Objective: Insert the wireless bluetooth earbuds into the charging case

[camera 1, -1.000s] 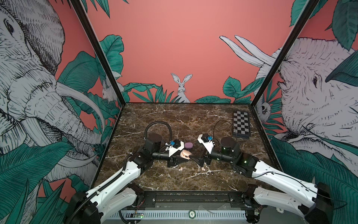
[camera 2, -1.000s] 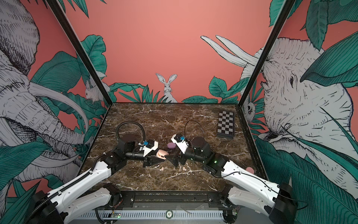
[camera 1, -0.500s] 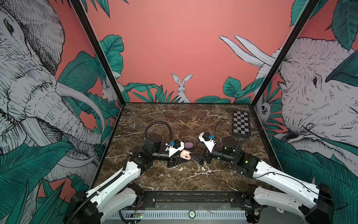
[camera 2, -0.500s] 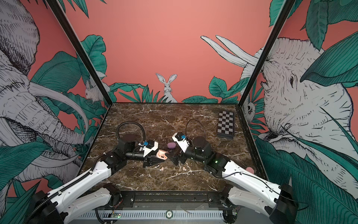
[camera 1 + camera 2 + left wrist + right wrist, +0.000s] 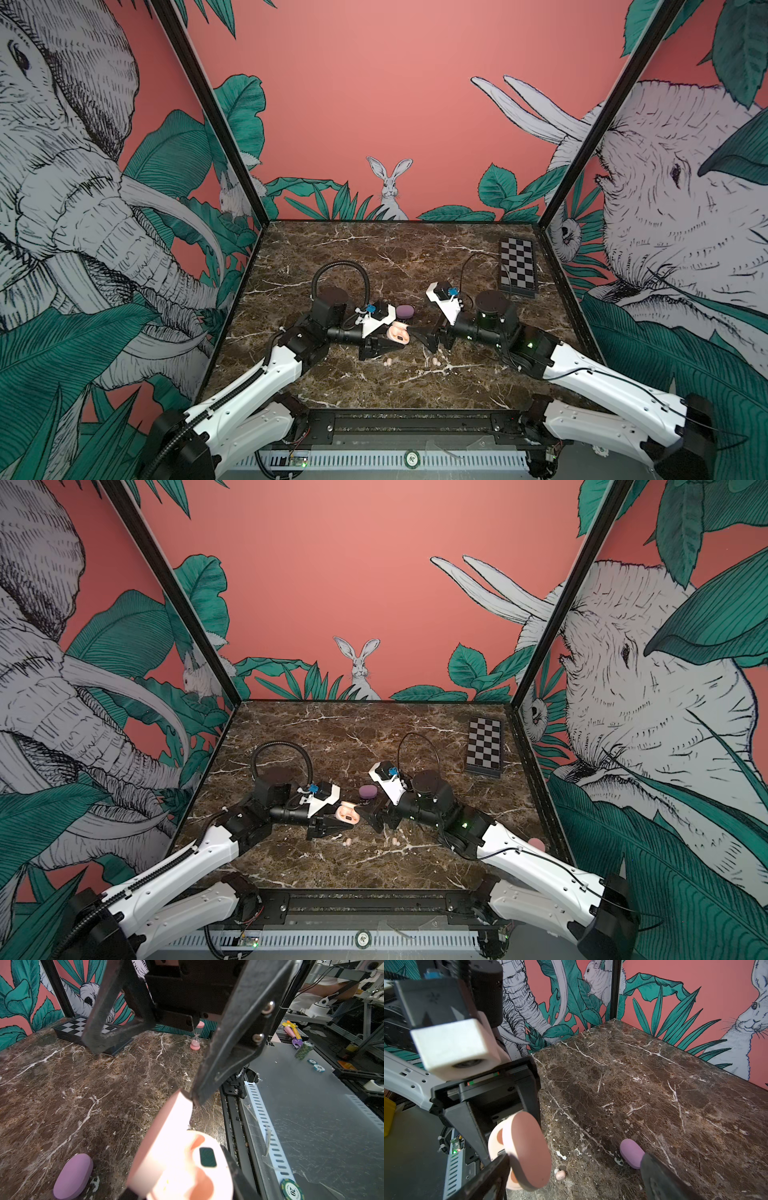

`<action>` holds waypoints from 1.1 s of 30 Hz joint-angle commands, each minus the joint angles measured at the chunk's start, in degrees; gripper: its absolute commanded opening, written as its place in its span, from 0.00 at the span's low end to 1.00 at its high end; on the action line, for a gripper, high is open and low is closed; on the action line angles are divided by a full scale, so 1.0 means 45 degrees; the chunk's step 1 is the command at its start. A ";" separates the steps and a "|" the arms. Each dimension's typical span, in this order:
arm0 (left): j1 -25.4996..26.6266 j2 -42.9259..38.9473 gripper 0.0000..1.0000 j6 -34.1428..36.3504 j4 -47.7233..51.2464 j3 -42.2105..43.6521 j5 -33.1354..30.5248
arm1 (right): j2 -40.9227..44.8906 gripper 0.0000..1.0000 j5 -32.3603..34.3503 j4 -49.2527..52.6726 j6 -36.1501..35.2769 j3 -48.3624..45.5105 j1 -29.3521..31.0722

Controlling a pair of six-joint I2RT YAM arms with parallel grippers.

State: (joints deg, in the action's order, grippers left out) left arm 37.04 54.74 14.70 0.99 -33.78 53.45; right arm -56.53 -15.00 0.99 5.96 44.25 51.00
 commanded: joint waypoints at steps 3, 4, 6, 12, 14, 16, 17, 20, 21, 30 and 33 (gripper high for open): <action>0.0109 -0.0207 0.00 0.0319 0.0034 0.0075 0.0544 | -0.0220 0.92 0.0035 0.0074 -0.0064 0.0458 -0.0025; 0.0127 -0.0202 0.00 0.0344 0.0052 0.0065 0.0544 | -0.0245 0.91 -0.0050 0.0095 -0.0104 0.0460 -0.0025; 0.0129 -0.0216 0.00 0.0337 0.0052 0.0063 0.0544 | -0.0303 0.86 -0.0403 0.0126 -0.0160 0.0513 -0.0025; 0.0129 -0.0219 0.00 0.0347 0.0074 0.0065 0.0544 | -0.0481 0.70 -0.1040 0.0362 -0.0323 0.0702 -0.0025; 0.0129 -0.0221 0.00 0.0347 0.0073 0.0048 0.0544 | -0.0542 0.63 -0.1293 0.0365 -0.0344 0.0729 -0.0040; 0.0136 -0.0218 0.00 0.0347 0.0093 0.0058 0.0527 | -0.0615 0.56 -0.1479 0.0384 -0.0356 0.0763 -0.0023; 0.0144 -0.0245 0.00 0.0347 0.0095 0.0051 0.0524 | -0.0654 0.53 -0.1505 0.0430 -0.0352 0.0772 -0.0025; 0.0129 -0.0235 0.00 0.0366 0.0112 0.0045 0.0514 | -0.0771 0.48 -0.1848 0.0528 -0.0390 0.0850 -0.0025; 0.0129 -0.0231 0.00 0.0366 0.0129 0.0032 0.0510 | -0.0795 0.46 -0.1996 0.0560 -0.0393 0.0870 -0.0025; 0.0122 -0.0232 0.00 0.0393 0.0171 0.0011 0.0443 | -0.1088 0.40 -0.2467 0.0850 -0.0409 0.1024 -0.0031; 0.0129 -0.0231 0.00 0.0378 0.0184 0.0021 0.0428 | -0.1201 0.39 -0.2429 0.0988 -0.0464 0.1103 -0.0023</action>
State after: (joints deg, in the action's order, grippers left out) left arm 37.08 54.74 15.05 3.38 -33.76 52.86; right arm -61.06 -26.20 4.86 4.45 47.90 50.96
